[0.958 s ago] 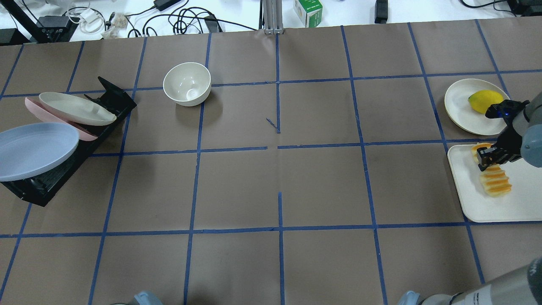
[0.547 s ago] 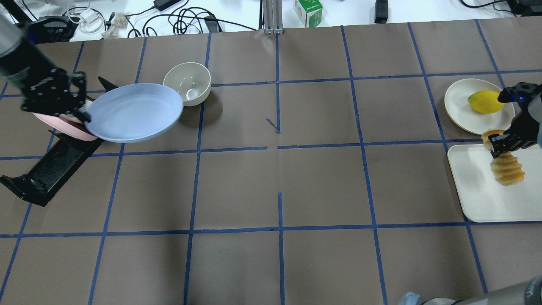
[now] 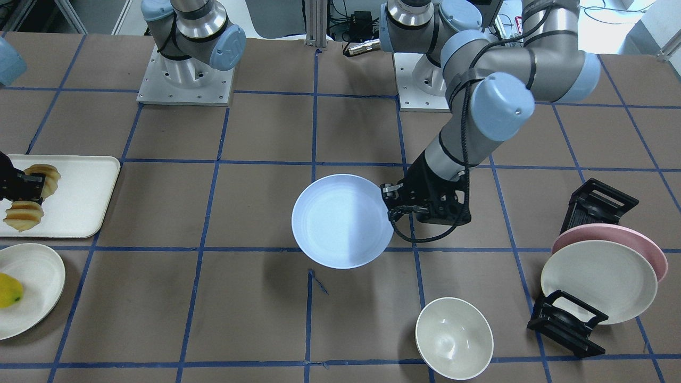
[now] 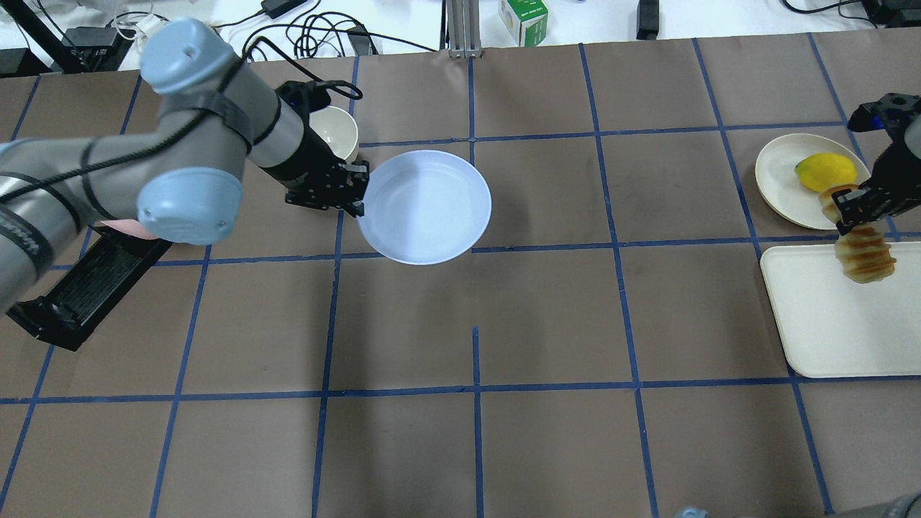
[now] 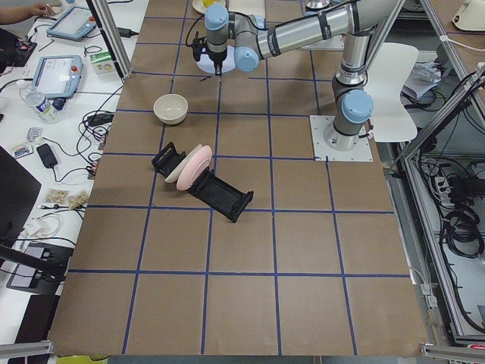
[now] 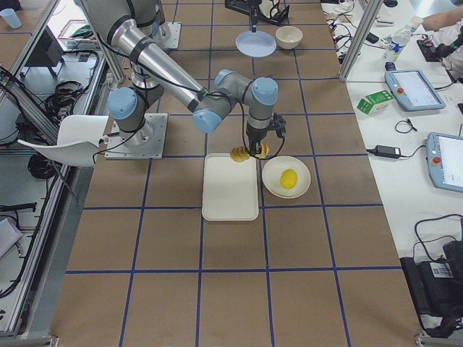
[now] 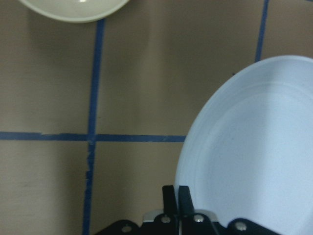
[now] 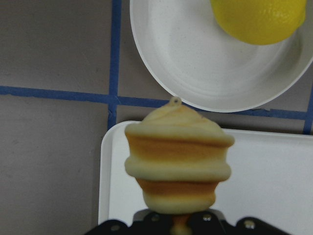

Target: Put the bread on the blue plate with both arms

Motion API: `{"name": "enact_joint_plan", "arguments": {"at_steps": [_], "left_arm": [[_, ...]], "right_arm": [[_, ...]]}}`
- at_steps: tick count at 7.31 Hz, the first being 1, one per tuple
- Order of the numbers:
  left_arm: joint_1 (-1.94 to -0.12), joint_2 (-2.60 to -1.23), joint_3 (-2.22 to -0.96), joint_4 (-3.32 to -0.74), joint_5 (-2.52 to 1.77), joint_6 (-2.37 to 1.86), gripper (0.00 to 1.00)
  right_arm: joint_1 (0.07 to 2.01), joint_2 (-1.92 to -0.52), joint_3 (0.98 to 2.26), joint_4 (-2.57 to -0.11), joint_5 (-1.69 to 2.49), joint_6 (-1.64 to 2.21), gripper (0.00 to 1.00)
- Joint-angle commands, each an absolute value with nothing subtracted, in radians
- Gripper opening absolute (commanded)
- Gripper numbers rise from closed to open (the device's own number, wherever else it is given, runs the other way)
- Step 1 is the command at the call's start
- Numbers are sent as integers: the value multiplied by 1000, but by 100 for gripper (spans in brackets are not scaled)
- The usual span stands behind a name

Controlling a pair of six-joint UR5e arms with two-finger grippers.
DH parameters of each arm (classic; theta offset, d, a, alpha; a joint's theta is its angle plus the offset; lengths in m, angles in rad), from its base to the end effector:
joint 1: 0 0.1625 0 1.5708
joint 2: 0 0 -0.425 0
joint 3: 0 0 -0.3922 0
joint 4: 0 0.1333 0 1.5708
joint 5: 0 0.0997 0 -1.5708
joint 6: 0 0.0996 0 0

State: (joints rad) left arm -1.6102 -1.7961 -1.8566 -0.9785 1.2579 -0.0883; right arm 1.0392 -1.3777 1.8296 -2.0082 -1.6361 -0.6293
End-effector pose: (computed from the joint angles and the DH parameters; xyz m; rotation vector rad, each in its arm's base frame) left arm -0.1853 -0.5372 0.2985 0.0509 -2.8227 0.0860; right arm -0.1607 -0.5234 0.3075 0.1518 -3.0903 -0.0742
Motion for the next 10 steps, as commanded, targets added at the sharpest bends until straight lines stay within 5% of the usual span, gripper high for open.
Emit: {"name": "enact_joint_plan", "arguments": {"at_steps": [1, 3, 4, 5, 7, 10], "left_arm": [[-1672, -1921, -1920, -767, 1222, -94, 0], [-1707, -1973, -1927, -669, 1229, -86, 0], [-1709, -1988, -1927, -669, 1264, -83, 64], [-1713, -1980, -1921, -667, 1328, -77, 100], [-1720, -1922, -1866, -714, 1336, -69, 100], [-1720, -1767, -1549, -1340, 1338, -71, 100]], "right_arm": [[1075, -1390, 1775, -1936, -1631, -595, 0], [1149, -1391, 1744, -1869, -1562, -447, 0], [1201, -1423, 1734, -1856, -1543, -431, 0], [1215, -1428, 1738, -1808, -1448, -358, 0], [1306, -1431, 1744, -1813, -1414, -301, 0], [1530, -1387, 1706, -1857, -1407, -78, 0]]}}
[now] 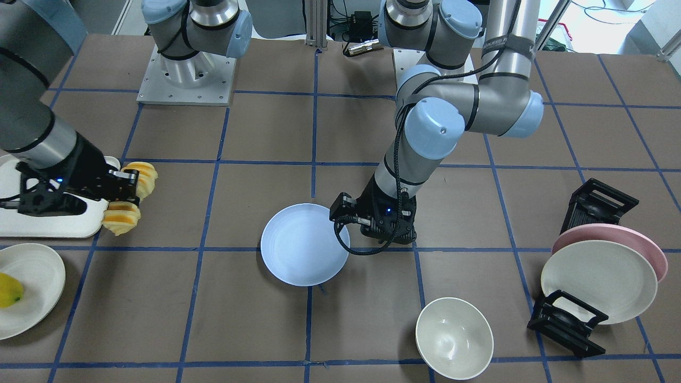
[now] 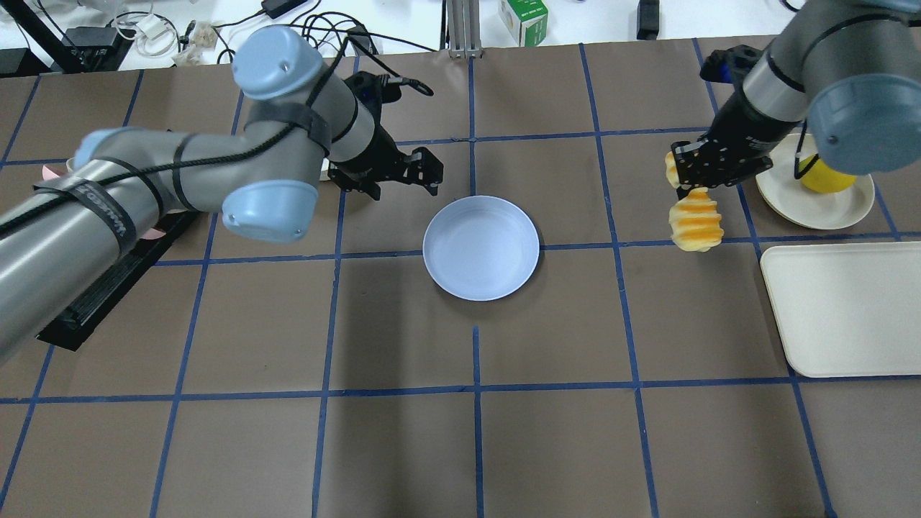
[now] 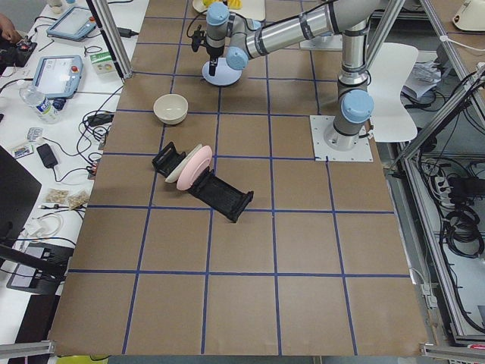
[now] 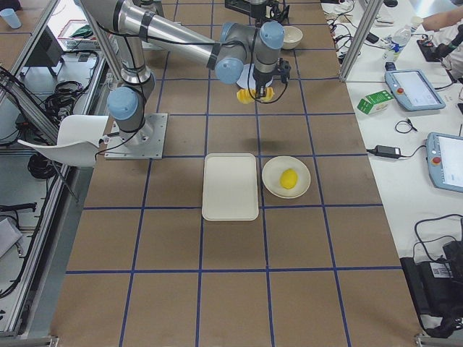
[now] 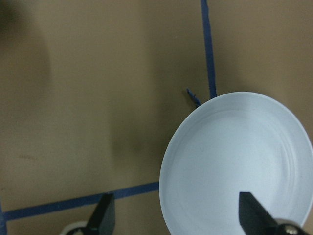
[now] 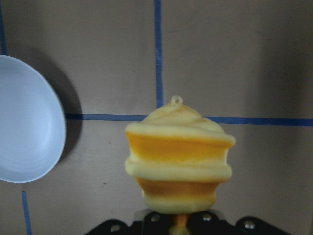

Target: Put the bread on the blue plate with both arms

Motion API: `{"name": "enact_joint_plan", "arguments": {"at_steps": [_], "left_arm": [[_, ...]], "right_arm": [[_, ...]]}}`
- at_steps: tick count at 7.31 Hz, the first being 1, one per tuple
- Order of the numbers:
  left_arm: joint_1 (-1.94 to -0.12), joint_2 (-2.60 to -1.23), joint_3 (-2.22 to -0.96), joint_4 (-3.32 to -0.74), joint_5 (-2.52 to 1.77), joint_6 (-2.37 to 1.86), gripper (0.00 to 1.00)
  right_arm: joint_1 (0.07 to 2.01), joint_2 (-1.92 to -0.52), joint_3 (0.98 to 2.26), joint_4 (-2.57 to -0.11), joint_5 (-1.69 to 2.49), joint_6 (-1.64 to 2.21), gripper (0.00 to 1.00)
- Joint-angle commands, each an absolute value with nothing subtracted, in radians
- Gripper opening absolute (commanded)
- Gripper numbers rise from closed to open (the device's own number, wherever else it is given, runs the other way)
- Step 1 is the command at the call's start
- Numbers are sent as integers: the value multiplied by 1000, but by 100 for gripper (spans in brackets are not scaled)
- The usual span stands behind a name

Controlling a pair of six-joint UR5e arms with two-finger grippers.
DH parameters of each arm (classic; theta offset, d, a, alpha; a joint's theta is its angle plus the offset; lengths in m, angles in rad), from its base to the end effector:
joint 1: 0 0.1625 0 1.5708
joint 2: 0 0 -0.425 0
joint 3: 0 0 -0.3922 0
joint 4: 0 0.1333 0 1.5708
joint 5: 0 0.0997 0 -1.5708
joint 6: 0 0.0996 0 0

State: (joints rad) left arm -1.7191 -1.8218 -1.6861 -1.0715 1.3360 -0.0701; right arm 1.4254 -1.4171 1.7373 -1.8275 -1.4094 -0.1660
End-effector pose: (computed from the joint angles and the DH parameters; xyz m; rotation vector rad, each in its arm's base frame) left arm -0.2410 -0.5539 0.3509 -0.1357 -2.8869 0.1542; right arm 0.0709 -0.5466 0.3546 -0.0230 2.9718 0.0560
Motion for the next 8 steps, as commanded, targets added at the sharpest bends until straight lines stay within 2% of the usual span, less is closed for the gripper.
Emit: {"name": "enact_joint_plan", "arguments": {"at_steps": [1, 3, 4, 6, 7, 8], "left_arm": [[-1714, -1725, -1498, -1529, 1382, -69, 100], [-1655, -1631, -1476, -1686, 1506, -61, 100], [-1643, -1614, -1489, -1684, 1511, -34, 100], [-1637, -1598, -1491, -1663, 1519, -31, 100], [-1634, -1592, -1496, -1610, 1519, -81, 100], [-1631, -1594, -1500, -1600, 1519, -77, 100]], "right_arm": [[1599, -1340, 1657, -1856, -1405, 57, 0], [1763, -1217, 1634, -1987, -1394, 244, 0], [1808, -1139, 1632, -2093, -1396, 338, 0], [1851, -1080, 1643, -2109, -1396, 380, 0], [1865, -1059, 1658, -2108, -1407, 397, 59], [1865, -1058, 1663, -2134, -1407, 414, 98]]}}
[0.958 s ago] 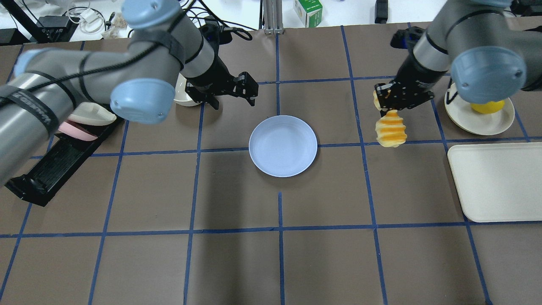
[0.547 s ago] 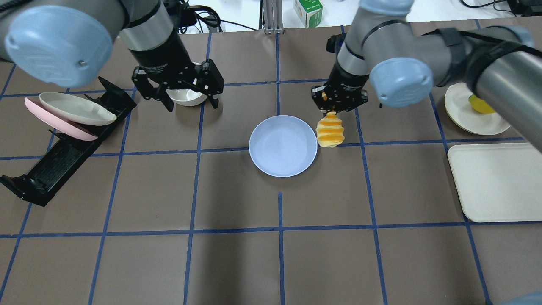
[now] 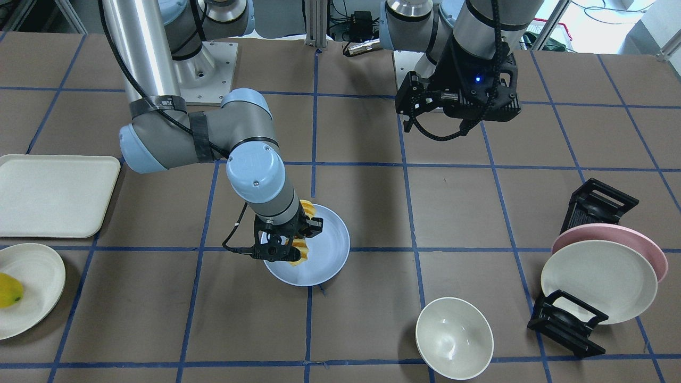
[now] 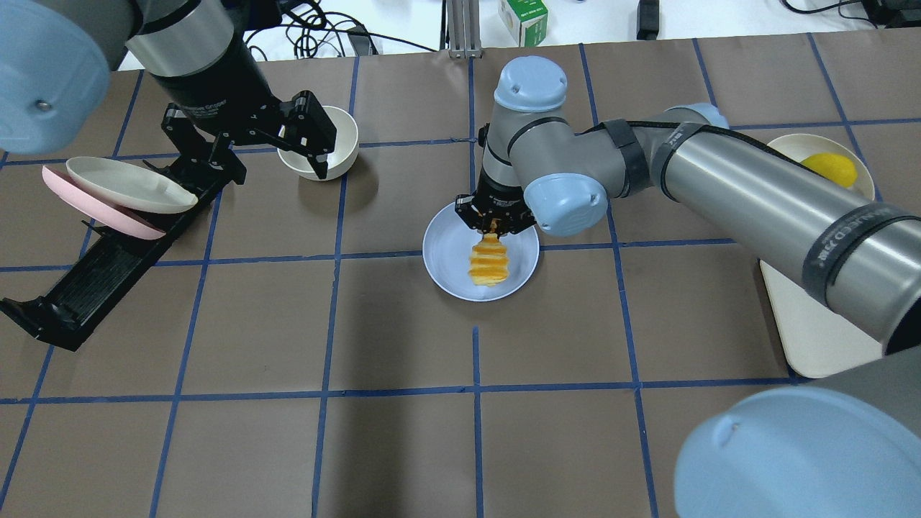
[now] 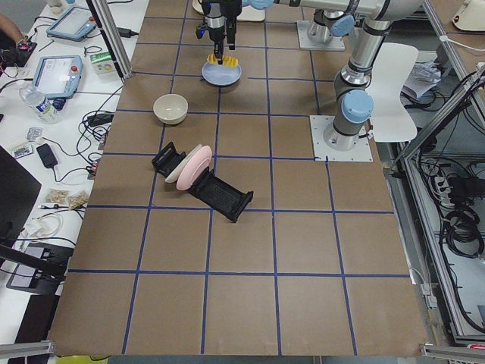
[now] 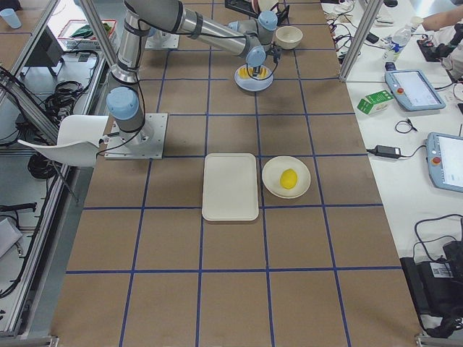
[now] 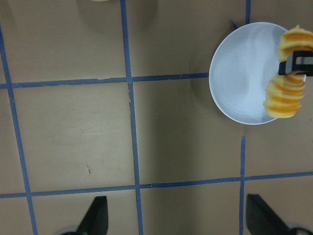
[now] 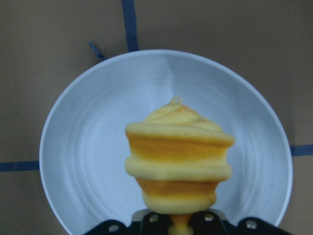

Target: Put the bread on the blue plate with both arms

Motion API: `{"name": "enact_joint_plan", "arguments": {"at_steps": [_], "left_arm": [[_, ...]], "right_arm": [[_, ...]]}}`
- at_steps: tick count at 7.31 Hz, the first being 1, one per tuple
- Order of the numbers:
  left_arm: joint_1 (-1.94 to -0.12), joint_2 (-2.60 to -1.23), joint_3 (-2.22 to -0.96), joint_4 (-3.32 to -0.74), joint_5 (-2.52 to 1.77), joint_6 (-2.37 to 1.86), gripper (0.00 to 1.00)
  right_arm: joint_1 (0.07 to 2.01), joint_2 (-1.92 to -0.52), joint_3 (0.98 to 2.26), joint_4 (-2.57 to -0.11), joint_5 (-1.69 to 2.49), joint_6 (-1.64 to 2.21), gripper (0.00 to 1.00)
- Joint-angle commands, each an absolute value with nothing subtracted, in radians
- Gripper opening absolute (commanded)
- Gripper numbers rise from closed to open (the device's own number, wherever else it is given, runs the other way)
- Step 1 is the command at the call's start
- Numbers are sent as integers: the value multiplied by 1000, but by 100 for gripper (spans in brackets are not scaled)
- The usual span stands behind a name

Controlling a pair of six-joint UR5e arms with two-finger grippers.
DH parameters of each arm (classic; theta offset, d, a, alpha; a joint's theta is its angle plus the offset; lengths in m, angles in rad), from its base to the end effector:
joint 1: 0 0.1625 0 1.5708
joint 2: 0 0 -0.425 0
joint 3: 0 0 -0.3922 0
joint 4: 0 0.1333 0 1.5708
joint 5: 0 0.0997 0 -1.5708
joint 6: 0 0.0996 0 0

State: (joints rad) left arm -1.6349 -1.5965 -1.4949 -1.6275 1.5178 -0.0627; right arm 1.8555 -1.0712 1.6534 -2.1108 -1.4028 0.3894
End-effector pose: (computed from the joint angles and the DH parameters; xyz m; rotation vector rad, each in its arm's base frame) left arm -0.1704 -0.4918 0.5069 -0.0019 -3.0891 -0.0152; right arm 0.3199 -0.5593 0.2176 0.1620 2.9893 0.1430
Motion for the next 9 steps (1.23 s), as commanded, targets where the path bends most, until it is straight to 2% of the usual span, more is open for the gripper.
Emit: {"name": "enact_joint_plan", "arguments": {"at_steps": [1, 4, 6, 7, 9], "left_arm": [[-1628, -1594, -1499, -1594, 1520, -58, 100], [-1614, -1602, -1496, -1559, 1525, 51, 100], [-1612, -1598, -1497, -1559, 1529, 52, 100], [-1612, -1597, -1499, -1559, 1529, 51, 100], [-1612, -1597, -1499, -1559, 1528, 41, 100]], "right_arm": [[1862, -1063, 1655, -2137, -1411, 399, 100], [1813, -1126, 1616, -2096, -1408, 384, 100], [1696, -1239, 1522, -1815, -1416, 185, 100], [1646, -1288, 1497, -1777, -1486, 93, 100], [1622, -1345, 1326, -1502, -1525, 66, 100]]}}
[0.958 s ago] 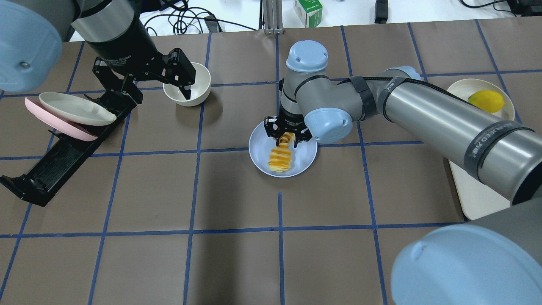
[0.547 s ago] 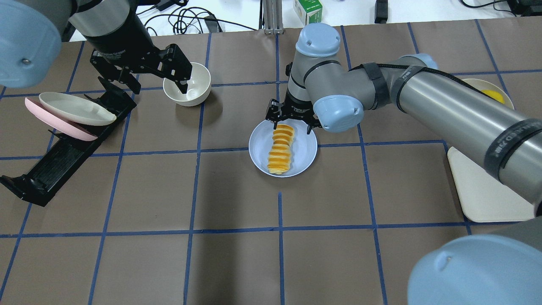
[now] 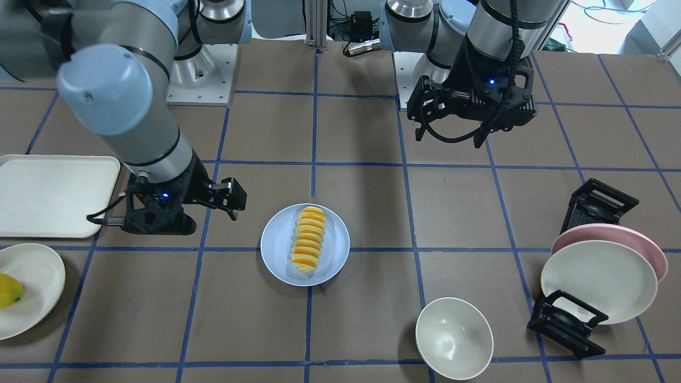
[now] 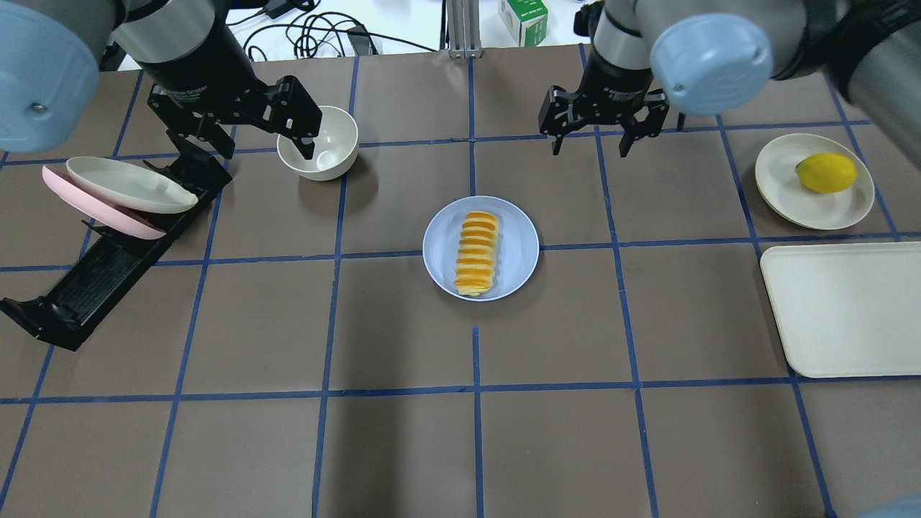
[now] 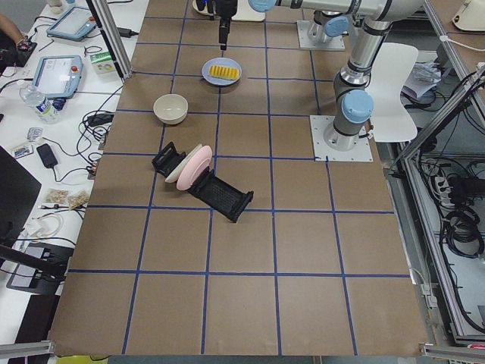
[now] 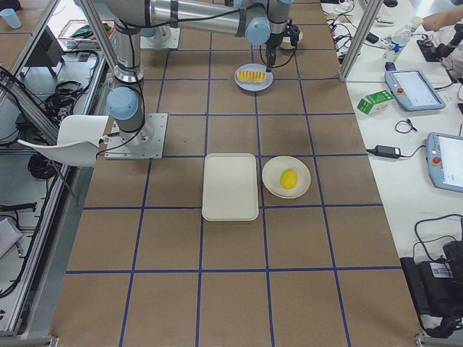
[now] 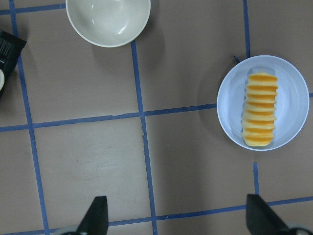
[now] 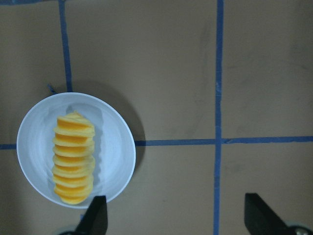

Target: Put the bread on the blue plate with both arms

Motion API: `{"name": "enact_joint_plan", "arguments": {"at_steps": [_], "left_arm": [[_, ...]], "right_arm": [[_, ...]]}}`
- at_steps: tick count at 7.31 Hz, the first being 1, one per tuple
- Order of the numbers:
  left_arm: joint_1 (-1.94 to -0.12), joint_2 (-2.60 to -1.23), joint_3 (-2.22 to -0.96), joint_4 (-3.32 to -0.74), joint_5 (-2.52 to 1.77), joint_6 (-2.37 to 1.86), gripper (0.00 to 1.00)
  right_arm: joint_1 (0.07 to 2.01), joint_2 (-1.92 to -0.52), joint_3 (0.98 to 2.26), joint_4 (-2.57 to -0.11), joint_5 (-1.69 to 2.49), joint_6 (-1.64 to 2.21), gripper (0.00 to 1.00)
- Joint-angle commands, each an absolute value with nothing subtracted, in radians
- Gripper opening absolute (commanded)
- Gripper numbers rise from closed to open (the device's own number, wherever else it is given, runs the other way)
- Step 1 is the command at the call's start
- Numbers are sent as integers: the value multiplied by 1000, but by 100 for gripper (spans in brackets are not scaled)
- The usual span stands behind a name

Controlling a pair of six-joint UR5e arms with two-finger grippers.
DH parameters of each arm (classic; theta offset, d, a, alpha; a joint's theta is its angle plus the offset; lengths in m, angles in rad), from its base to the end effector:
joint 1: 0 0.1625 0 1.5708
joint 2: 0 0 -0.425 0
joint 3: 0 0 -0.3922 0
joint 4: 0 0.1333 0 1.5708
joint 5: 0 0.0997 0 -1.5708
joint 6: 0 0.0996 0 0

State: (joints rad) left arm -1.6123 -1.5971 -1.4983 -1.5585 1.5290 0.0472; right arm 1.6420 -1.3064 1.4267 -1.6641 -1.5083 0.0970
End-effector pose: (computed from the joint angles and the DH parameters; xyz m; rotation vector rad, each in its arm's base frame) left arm -0.1584 -0.5022 0.5119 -0.1393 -3.0955 0.0908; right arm 0.1817 -0.5860 0.4236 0.0410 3.0809 0.0495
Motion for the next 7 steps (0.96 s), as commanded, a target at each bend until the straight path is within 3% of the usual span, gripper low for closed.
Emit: {"name": "enact_joint_plan", "arguments": {"at_steps": [1, 7], "left_arm": [[-1612, -1597, -1499, -1559, 1528, 41, 100], [-1612, -1601, -1500, -1549, 1528, 35, 100]], "right_arm": [[1621, -1389, 1309, -1459, -1514, 48, 100], [1586, -1407, 1381, -1500, -1569, 40, 100]]}}
